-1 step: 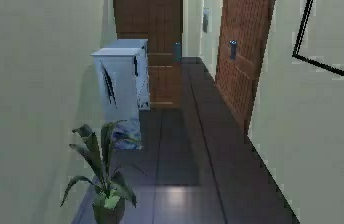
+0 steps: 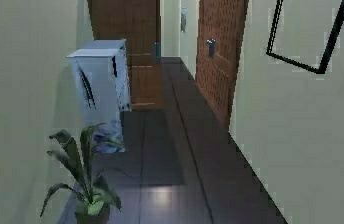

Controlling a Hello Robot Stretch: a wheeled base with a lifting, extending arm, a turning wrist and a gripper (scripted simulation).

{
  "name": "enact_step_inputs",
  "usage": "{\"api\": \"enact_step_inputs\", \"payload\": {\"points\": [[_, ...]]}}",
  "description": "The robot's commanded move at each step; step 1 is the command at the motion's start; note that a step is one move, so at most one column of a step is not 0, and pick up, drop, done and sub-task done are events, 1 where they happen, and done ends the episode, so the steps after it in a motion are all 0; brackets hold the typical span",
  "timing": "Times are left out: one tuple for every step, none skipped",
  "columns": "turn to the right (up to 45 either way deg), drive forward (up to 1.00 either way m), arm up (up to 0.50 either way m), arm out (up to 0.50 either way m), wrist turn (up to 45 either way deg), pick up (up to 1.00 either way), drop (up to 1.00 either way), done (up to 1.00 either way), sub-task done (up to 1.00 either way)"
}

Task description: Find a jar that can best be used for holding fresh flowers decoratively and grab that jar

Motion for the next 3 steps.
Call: {"api": "enact_step_inputs", "payload": {"points": [[0.0, 1.0, 0.0, 0.0, 0.0, 0.0, 0.0, 0.0, 0.0], [0.0, 1.0, 0.0, 0.0, 0.0, 0.0, 0.0, 0.0, 0.0], [3.0, 0.0, 0.0, 0.0, 0.0, 0.0, 0.0, 0.0, 0.0]]}}
